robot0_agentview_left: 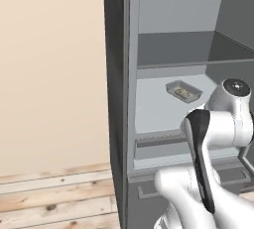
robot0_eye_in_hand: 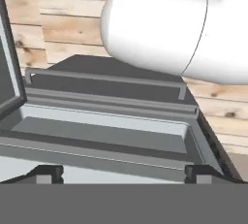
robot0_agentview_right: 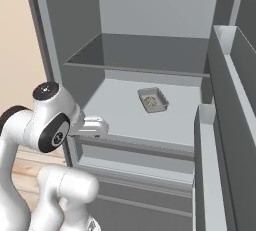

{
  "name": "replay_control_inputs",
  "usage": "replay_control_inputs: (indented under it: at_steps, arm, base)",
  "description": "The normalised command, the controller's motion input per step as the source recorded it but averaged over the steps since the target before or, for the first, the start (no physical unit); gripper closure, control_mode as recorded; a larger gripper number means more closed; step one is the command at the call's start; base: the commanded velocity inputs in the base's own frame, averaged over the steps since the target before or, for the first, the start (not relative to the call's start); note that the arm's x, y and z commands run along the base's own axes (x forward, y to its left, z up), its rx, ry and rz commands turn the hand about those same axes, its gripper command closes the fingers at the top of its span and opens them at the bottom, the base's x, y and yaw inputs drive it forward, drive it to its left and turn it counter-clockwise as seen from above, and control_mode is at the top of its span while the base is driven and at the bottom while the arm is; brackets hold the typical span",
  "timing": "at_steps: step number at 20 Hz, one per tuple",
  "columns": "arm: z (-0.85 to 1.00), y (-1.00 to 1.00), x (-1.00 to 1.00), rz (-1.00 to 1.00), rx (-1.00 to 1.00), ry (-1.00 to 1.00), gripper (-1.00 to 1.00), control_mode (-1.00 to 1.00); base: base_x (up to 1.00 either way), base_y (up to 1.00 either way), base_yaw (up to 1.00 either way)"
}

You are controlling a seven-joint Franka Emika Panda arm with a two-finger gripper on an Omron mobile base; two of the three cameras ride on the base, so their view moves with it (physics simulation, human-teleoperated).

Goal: Place two dumplings into each of the tupperware containers and then place the containers in the fridge.

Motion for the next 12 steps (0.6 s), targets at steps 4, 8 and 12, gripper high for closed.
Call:
replay_control_inputs:
  at_steps: [4,8,12]
  arm:
    - [-0.72,0.70,0.00,0.06,-0.04,-0.07,-1.00,-1.00]
    - [-0.52,0.10,-0.01,0.00,0.00,-0.16,-1.00,-1.00]
    - [-0.30,0.00,-0.26,0.00,0.02,-0.13,-1.00,1.00]
  base:
    - [0.00,0.00,0.00]
    - [0.00,0.00,0.00]
    - [-0.25,0.00,0.03]
